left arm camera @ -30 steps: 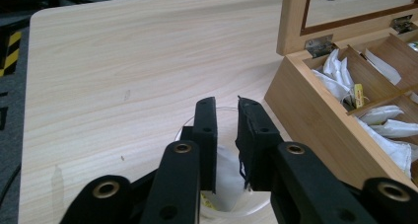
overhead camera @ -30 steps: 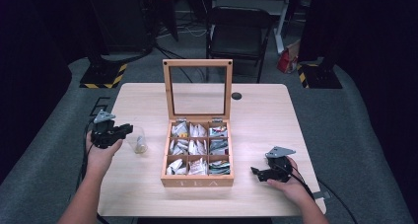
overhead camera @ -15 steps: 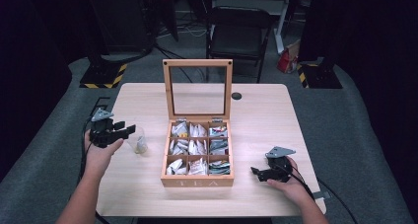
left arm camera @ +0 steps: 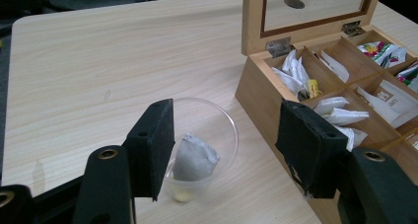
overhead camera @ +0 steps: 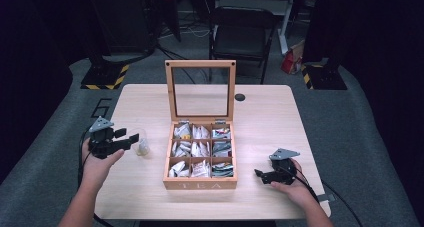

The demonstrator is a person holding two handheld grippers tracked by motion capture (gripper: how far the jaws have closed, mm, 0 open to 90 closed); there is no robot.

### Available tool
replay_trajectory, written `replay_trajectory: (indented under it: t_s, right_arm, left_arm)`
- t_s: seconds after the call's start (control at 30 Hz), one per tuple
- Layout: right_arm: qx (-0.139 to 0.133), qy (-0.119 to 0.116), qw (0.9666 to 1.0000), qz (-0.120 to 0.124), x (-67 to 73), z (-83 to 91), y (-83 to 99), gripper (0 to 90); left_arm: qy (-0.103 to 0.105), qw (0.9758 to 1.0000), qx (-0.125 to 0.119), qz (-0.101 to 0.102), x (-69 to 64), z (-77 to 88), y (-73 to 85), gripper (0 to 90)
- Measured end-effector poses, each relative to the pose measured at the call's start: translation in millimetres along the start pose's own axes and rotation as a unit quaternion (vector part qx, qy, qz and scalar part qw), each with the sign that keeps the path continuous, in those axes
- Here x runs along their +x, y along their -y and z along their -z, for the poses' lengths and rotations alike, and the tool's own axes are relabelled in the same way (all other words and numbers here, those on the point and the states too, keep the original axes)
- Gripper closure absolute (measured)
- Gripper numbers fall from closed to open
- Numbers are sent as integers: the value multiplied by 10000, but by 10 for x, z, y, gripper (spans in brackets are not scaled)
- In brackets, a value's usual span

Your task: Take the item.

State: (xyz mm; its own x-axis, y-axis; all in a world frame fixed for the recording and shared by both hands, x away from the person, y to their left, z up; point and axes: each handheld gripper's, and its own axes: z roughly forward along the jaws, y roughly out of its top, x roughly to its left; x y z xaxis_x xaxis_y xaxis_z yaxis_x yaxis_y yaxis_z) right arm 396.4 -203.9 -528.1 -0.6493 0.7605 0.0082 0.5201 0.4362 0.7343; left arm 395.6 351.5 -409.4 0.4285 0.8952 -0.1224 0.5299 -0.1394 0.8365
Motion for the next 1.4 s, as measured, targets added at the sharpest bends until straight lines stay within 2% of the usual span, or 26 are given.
replay_trajectory:
  t_s: [0.2, 0.9, 0.93, 0.97, 1.1, 1.23, 1.4]
  right_arm:
    - [-4, 2, 10000, 0, 0, 0, 0, 131]
    - [-17, 17, 10000, -5, 1, 0, 1, 131]
    - [-17, 17, 10000, -7, 2, 0, 1, 131]
    - [-17, 18, 10000, -6, 1, 0, 1, 131]
    - [-23, 11, 10000, -6, 1, -2, 1, 131]
    - [-16, 20, 10000, -4, 1, 0, 1, 131]
    - [-17, 18, 10000, -6, 1, 0, 1, 131]
  left_arm:
    - [-51, 9999, 135, 35, -13, -17, 155, 374]
    - [80, 9990, 358, 267, -21, -136, 649, 360]
    - [90, 9990, 383, 200, -9, -138, 661, 359]
    - [107, 9990, 353, 269, -20, -148, 680, 359]
    - [122, 9990, 382, 183, -11, -164, 731, 358]
    - [124, 9984, 481, 274, -10, -196, 792, 357]
    - [99, 9981, 553, 269, 13, -232, 844, 357]
